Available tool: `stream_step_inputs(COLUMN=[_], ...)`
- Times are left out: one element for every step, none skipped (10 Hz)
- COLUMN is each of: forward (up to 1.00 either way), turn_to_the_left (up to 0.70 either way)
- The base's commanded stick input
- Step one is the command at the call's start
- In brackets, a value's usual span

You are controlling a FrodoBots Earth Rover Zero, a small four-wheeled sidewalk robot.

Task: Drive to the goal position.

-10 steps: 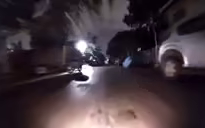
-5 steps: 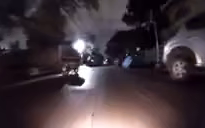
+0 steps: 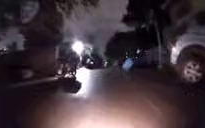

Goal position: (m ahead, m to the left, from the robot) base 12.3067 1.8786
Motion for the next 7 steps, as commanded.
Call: stream_step_inputs(forward=[1.0,1.0,1.0,1.0,1.0,1.0,1.0], turn_to_the_left=[0.0,0.0,0.0,0.0,0.0,0.0,0.0])
